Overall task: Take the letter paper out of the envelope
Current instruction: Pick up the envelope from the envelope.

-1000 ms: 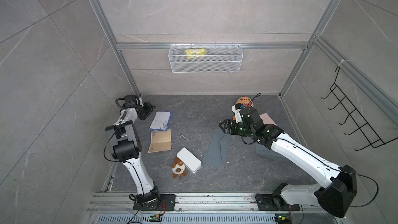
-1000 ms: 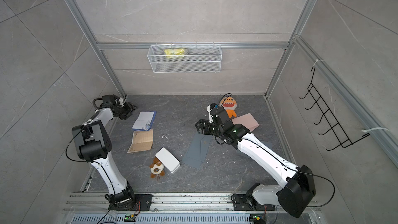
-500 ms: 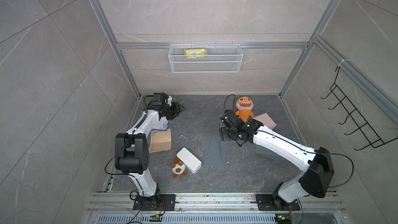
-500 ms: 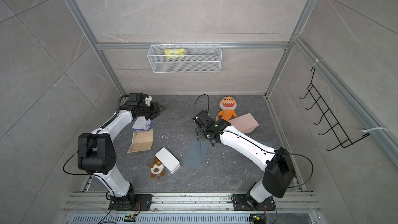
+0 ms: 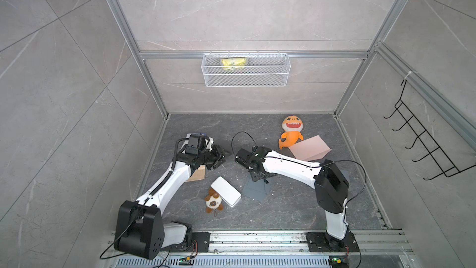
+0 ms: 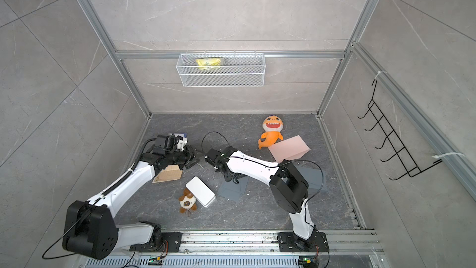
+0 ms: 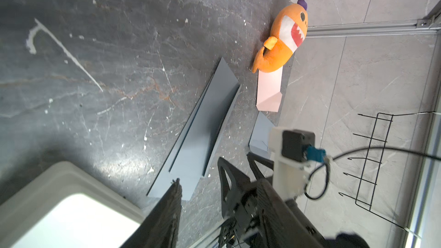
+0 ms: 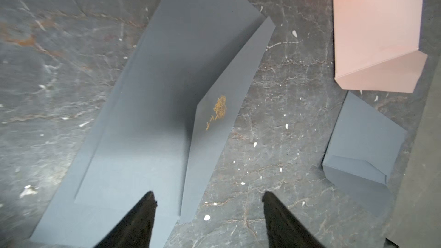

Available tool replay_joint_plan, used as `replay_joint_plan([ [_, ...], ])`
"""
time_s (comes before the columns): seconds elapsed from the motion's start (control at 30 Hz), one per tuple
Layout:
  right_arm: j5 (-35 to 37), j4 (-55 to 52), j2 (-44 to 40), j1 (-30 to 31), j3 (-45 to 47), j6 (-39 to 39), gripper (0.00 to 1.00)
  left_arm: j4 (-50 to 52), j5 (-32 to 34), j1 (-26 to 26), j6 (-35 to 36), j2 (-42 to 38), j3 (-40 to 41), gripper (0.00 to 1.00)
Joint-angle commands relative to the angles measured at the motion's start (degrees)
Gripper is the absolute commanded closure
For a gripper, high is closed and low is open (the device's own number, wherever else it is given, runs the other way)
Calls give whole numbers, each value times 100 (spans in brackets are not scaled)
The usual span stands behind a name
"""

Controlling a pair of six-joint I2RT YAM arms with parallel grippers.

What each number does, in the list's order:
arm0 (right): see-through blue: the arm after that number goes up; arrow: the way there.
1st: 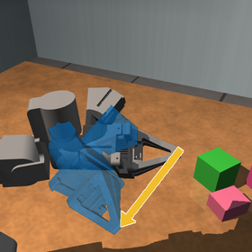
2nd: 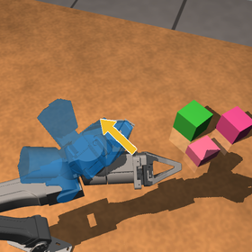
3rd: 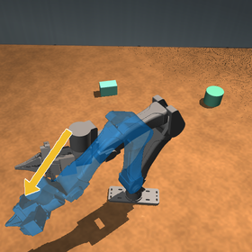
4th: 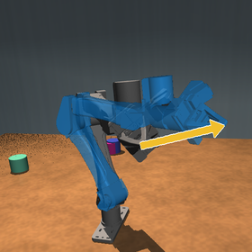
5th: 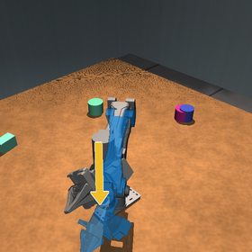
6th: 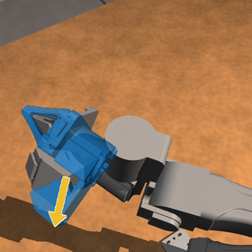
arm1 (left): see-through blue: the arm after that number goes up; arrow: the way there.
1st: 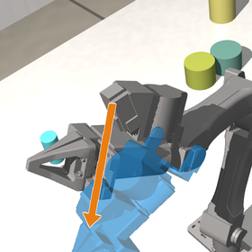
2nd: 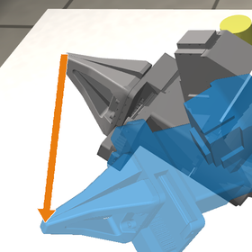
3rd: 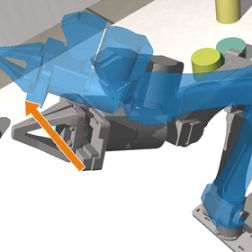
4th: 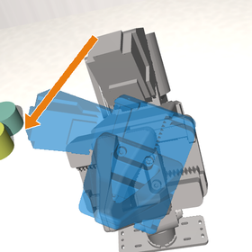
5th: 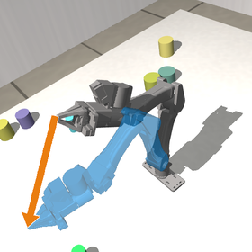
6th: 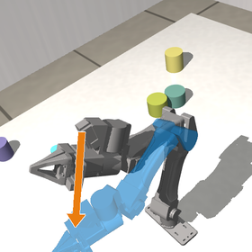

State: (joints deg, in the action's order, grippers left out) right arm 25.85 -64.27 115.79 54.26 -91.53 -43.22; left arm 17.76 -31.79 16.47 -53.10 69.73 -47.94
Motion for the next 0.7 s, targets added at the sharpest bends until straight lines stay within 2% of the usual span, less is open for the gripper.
replay_joint_plan([
  [0.0, 262, -171, 195, 15, -119, -470, 30, -75, 42, 131, -395, -521, 294, 46],
  [0.23, 520, -26, 607, 39, -190, -593, 34, 50, 147, 187, -637, -1293, 790, 46],
  [0.43, 853, 47, 921, 29, -323, -605, 39, 120, 92, 251, -693, -1552, 951, 47],
  [0.67, 1091, 78, 1165, 19, -442, -643, 49, 157, 20, 277, -701, -1600, 989, 48],
])
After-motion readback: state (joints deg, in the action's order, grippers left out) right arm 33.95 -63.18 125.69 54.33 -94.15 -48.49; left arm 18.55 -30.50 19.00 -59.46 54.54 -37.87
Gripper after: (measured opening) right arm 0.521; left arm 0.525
